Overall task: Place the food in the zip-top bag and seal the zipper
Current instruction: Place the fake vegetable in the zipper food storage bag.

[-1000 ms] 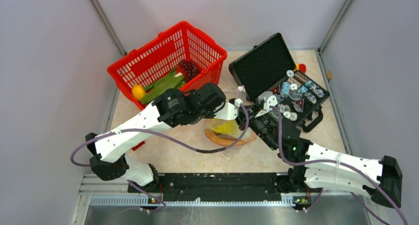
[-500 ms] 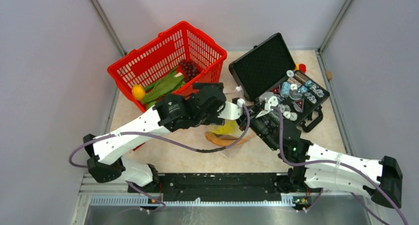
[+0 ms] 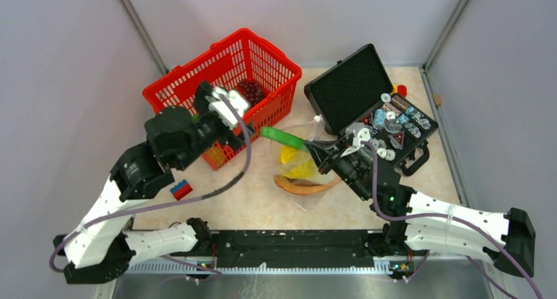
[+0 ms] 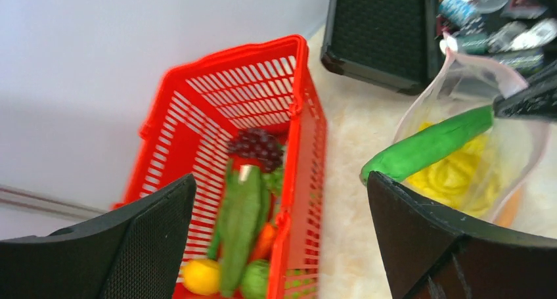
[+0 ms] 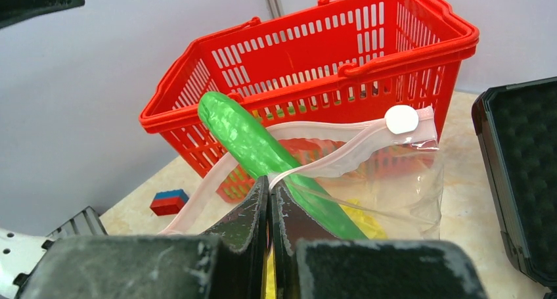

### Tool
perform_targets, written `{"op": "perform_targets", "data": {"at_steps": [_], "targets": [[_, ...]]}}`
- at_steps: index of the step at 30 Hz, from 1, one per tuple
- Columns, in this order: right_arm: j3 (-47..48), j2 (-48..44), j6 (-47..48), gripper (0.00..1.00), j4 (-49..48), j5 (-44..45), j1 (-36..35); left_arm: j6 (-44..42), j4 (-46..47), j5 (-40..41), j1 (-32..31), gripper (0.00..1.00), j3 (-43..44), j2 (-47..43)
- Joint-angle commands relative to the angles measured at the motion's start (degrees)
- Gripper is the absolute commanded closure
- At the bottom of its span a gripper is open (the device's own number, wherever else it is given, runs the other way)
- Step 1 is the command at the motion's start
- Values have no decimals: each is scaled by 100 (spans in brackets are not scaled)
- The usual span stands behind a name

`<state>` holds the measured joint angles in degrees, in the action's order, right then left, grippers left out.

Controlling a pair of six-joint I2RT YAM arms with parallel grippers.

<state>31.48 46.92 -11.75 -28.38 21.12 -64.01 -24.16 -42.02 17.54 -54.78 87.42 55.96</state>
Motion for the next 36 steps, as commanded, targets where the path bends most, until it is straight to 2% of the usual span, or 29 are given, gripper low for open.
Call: {"op": "perform_targets", "data": {"at_steps": [1,6,11,14,18,22,32,34,36], "targets": [[174,-87,-113,100,-568,-106,-68,1575,-151,-1695,1291,1,147,226],[244,-87,-139,100,-421,-133,-74,2490,-451,-2900,2045,1,144,611],[273,-94,-44,100,-316,-123,-70,3143,174,-4692,2865,1,-741,310],[265,-96,-5,100,-319,-38,-71,3619,692,-5163,3344,1,-1389,-19],[267,-79,-15,100,-355,-43,-74,3959,1042,-6030,3551,1,-1686,88],[275,-86,-12,100,-324,-37,-75,4290,1493,-6224,3571,4,-1896,139],[280,-100,-5,100,-321,-27,-71,4304,1568,-6091,3590,14,-2029,440],[281,-104,-3,100,-324,-13,-74,4228,1518,-5956,3589,18,-2067,515],[280,-104,1,100,-330,-16,-70,4213,1519,-5957,3589,29,-2115,569]]}}
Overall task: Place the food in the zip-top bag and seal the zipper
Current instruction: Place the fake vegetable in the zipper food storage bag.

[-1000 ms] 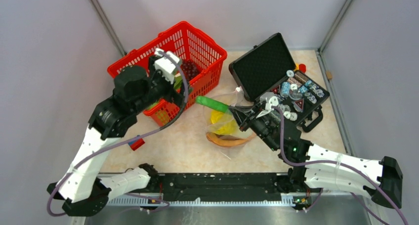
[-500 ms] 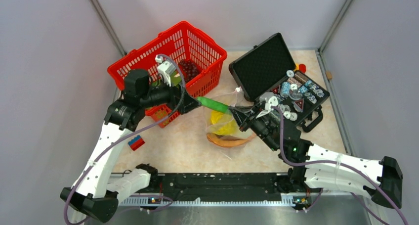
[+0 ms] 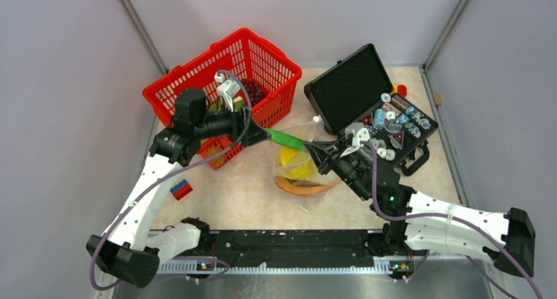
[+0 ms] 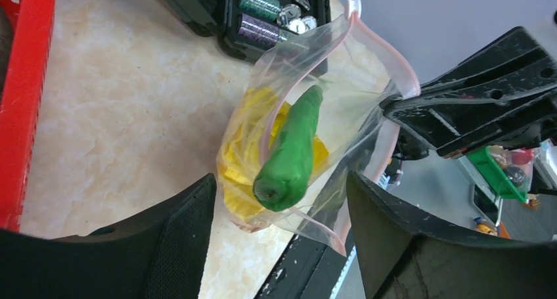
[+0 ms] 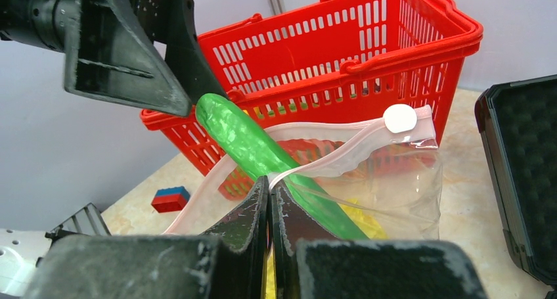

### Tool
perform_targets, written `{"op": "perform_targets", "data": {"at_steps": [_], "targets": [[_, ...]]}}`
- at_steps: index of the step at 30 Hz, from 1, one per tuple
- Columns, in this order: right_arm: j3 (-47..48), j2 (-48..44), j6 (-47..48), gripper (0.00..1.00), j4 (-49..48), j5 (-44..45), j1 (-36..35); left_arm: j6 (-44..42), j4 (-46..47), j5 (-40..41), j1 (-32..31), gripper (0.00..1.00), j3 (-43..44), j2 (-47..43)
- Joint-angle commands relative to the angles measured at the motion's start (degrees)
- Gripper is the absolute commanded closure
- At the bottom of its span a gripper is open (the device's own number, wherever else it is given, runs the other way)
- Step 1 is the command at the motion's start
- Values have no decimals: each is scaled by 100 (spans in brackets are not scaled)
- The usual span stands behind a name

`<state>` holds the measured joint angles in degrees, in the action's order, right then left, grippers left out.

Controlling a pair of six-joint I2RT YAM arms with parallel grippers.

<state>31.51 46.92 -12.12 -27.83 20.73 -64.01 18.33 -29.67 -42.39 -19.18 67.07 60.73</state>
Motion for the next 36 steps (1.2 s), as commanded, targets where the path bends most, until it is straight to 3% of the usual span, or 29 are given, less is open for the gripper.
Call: {"op": "perform_targets", "data": {"at_steps": [1,5,9,11,14,15,16,17,18,20,21,22,27,33,36], "targets": [[279,-104,39,100,-383,21,-68,5,431,-73,28,32,-129,96],[277,-100,37,100,-378,20,-68,234,861,-342,28,41,-256,99],[295,-100,40,100,-348,12,-71,255,849,-90,29,51,-220,44],[292,-101,39,100,-344,11,-75,237,842,7,28,64,-214,2],[279,-88,32,100,-371,1,-75,159,753,-81,33,75,-168,12],[275,-87,30,100,-381,4,-74,115,679,-123,31,72,-147,28],[278,-80,34,100,-383,2,-70,14,585,-161,29,62,-115,53],[278,-69,39,100,-384,4,-70,-66,487,-190,28,62,-83,74],[284,-67,41,100,-383,2,-69,-114,419,-232,28,73,-54,107],[286,-57,40,100,-373,8,-69,-132,355,-323,28,83,-17,140],[293,-47,44,100,-371,21,-70,-114,384,-391,29,95,-12,130],[292,-38,54,100,-362,41,-75,-80,418,-478,21,100,1,107],[359,122,310,100,-349,-177,-74,-102,685,28,-207,100,117,-264],[596,393,287,100,-228,-269,-75,-1037,-331,1135,-830,100,851,-94],[558,403,281,100,-353,-322,-77,-1334,-815,2058,-1351,100,1124,169]]}}
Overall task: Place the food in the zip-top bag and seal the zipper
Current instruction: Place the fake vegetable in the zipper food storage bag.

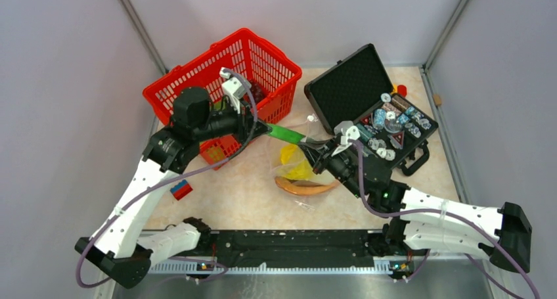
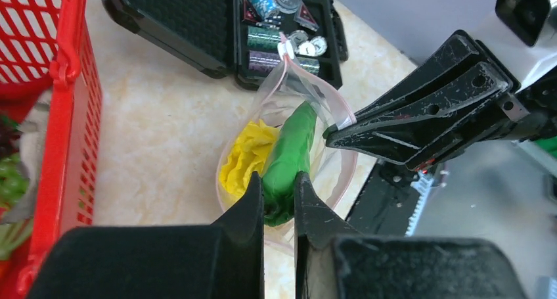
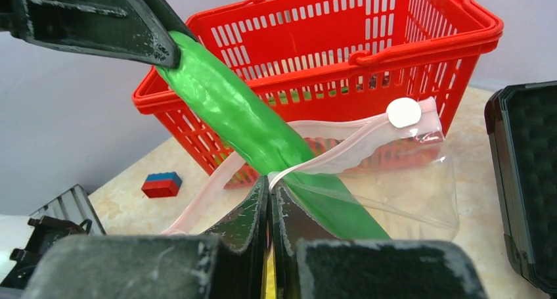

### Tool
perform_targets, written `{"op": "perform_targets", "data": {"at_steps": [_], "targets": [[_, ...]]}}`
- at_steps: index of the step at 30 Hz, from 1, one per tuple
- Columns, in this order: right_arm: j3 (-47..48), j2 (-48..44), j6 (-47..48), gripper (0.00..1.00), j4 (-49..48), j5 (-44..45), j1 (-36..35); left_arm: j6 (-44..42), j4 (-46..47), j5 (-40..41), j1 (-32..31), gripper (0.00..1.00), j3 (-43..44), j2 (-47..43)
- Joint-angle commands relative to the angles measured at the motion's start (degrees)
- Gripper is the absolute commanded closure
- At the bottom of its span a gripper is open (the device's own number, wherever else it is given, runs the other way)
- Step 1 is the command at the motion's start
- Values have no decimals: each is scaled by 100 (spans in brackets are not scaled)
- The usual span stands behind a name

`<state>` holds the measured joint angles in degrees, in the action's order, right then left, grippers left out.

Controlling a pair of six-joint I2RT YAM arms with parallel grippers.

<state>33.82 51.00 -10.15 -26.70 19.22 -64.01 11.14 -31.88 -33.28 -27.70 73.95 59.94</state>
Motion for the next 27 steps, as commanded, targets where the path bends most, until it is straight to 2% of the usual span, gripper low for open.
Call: {"op": "perform_targets", "data": {"at_steps": [1,4,7,11,18,22,26,27], "targets": [[320,-10,89,100,-509,-203,-83,-725,-717,1380,-666,100,503,335],[335,-16,87,100,-526,-350,-77,-785,-839,1894,-937,100,592,521],[167,-123,-29,100,-933,-494,-85,-819,-719,1906,-1081,100,589,629],[43,-252,-153,100,-1263,-618,-82,-798,-710,2342,-1254,100,751,804],[3,-234,-306,100,-1431,-700,-81,-562,-452,2443,-1654,100,921,1147],[55,-196,-327,100,-1267,-676,-85,-760,-657,2223,-1828,100,1015,1335],[-37,-237,-343,100,-1356,-551,-85,-883,-989,2192,-1826,85,1192,1547],[-63,-256,-357,100,-1397,-504,-87,-862,-980,2122,-1826,84,1187,1587]]}}
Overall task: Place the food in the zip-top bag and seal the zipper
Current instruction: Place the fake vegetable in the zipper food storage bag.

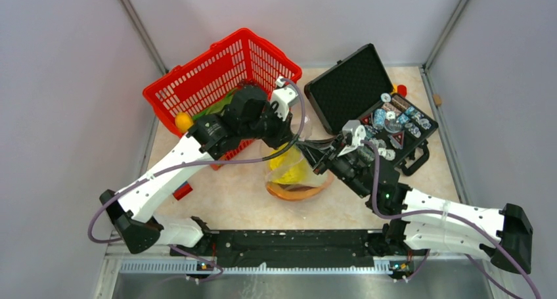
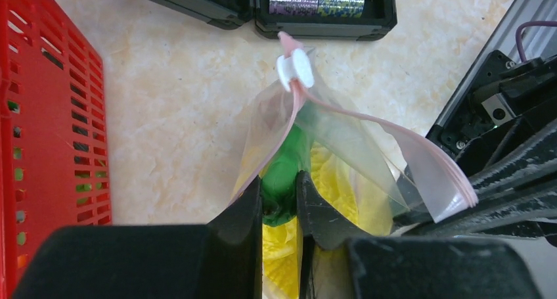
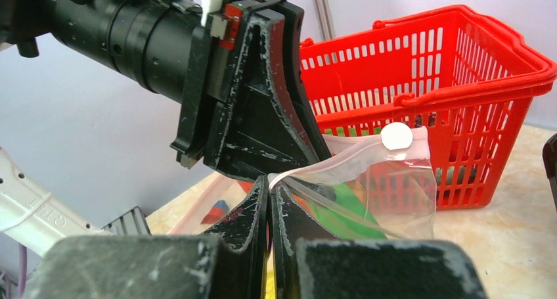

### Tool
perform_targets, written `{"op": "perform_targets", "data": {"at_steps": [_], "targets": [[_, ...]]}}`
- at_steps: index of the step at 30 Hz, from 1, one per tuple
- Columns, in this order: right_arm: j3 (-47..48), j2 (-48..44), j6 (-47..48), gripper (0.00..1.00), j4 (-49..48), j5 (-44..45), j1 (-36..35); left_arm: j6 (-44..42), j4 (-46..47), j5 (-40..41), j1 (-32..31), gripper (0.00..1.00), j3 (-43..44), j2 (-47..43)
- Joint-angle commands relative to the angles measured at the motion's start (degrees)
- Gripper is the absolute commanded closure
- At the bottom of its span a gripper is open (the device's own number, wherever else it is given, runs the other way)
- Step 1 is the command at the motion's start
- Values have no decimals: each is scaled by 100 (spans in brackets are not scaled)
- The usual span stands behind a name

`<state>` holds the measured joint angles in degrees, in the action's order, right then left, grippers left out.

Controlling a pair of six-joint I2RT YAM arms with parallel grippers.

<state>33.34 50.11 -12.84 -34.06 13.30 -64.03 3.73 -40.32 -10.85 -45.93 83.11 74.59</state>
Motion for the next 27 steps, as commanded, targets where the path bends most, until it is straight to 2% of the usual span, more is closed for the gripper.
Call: {"op": "perform_targets", "data": {"at_steps": [1,5,6,8,12,14,17,23,27], "targets": [[-37,-180,-99,100,-677,128,-83,-61,-75,-199,-3,84,248,146],[-105,-264,-117,100,-750,207,-76,195,180,-199,-5,83,148,252],[-116,-284,-127,100,-755,220,-76,232,208,-206,-8,79,137,275],[-147,-314,-146,100,-743,264,-80,244,269,-365,-4,66,113,290],[-211,-395,-152,100,-650,562,-81,217,474,-871,-4,35,43,112],[-267,-455,-157,100,-567,812,-78,213,607,-779,-4,20,-59,-187],[-317,-571,-169,100,-330,1295,-83,205,631,-386,14,8,-118,-542],[-441,-800,-98,100,-213,1539,-80,113,543,145,46,8,-98,-1084],[-456,-902,-68,100,-150,1544,-76,141,786,1445,77,2,-421,-1614]]}}
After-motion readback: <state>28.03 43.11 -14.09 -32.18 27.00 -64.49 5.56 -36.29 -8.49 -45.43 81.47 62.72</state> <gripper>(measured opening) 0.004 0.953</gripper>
